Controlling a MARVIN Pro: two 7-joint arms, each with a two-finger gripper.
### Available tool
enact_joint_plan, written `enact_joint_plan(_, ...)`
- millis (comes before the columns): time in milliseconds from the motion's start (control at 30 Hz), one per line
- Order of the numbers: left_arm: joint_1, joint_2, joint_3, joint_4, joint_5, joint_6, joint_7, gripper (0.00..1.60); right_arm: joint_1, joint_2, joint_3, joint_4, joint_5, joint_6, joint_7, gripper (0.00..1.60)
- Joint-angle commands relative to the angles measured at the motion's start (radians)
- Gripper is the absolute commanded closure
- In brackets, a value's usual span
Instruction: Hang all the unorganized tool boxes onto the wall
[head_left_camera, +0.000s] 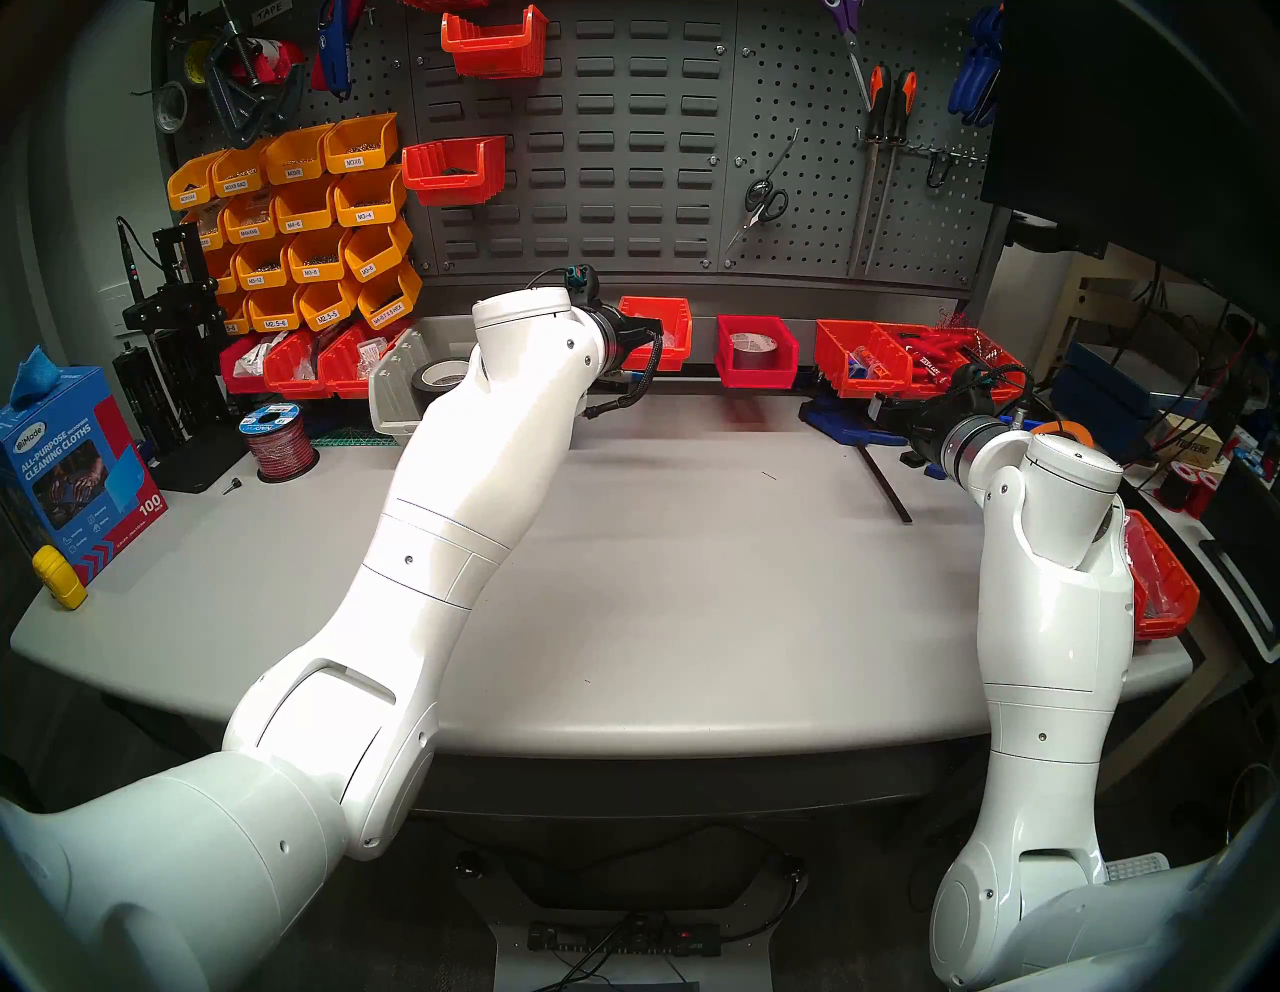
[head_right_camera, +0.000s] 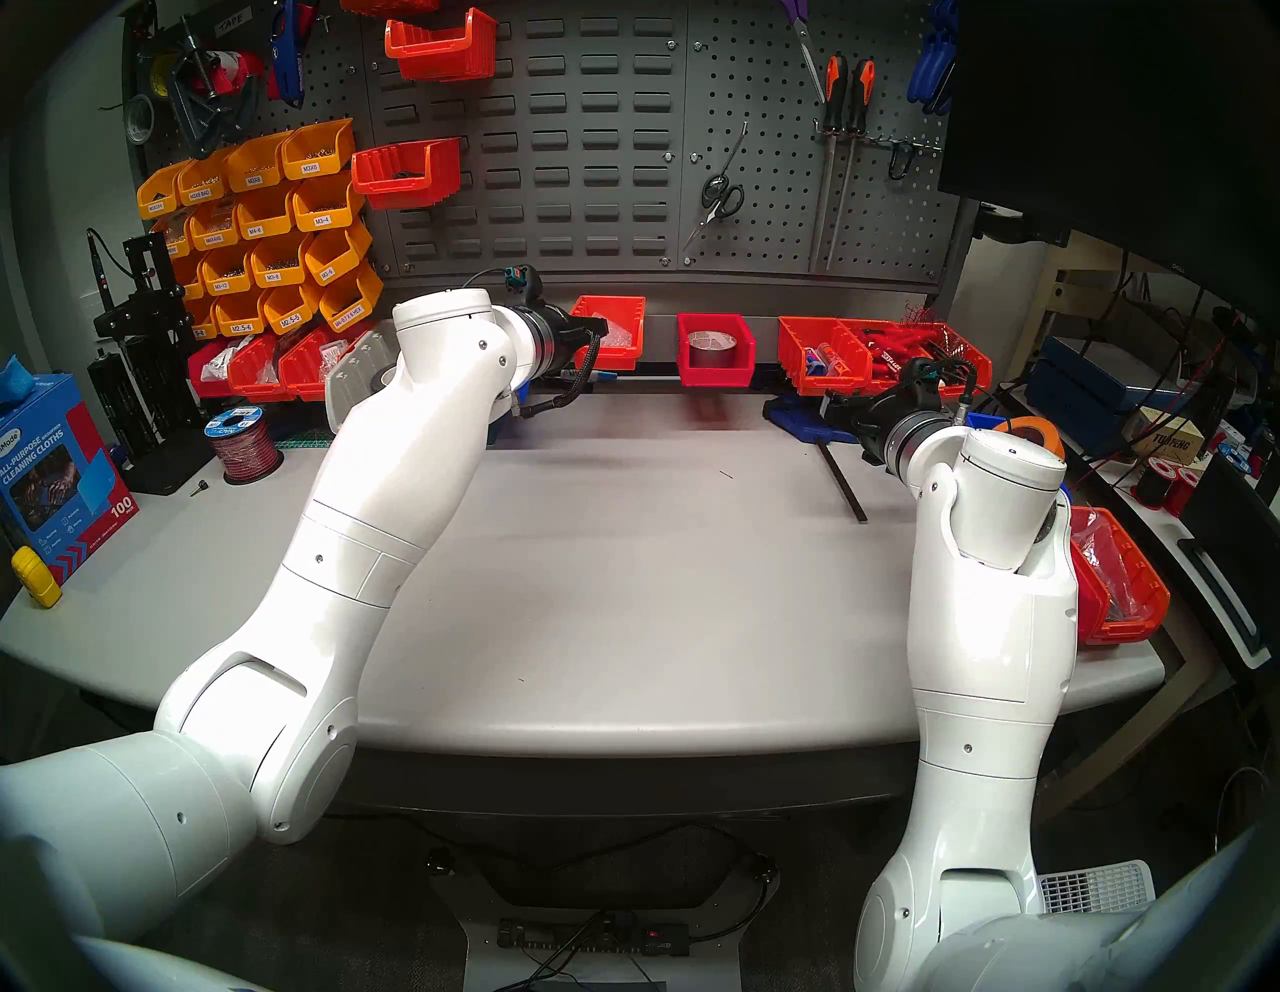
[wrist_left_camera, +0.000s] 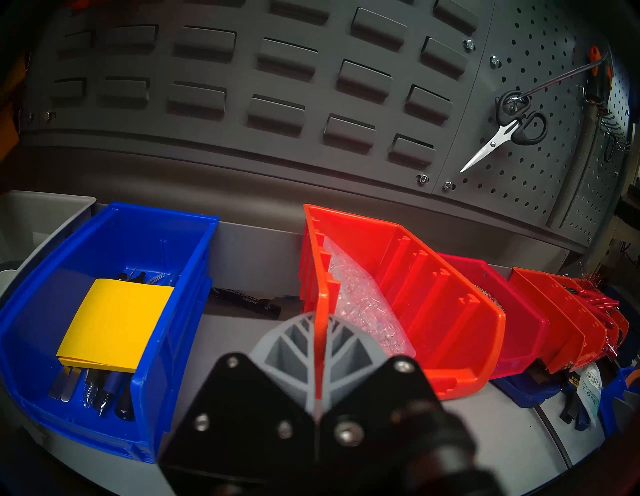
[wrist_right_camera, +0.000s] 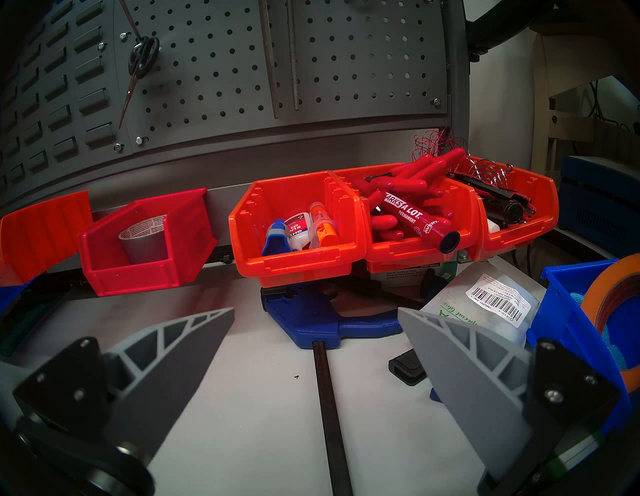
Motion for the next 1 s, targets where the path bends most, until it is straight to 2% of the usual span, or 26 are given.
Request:
enact_joint_plan(0, -0.011, -0.019, -0.010, -0.003, 0.003, -0.040, 0.002, 1.60, 0.014, -0.003, -0.002, -0.014, 0.001, 0.001, -0.001, 0.00)
enact_joint_plan(967, 0.002, -0.020, -0.012, 0.031, 0.023, -0.061, -0.025, 1.60, 0.015, -0.006, 0.000, -0.014, -0.005, 0.002, 0.003, 0.00)
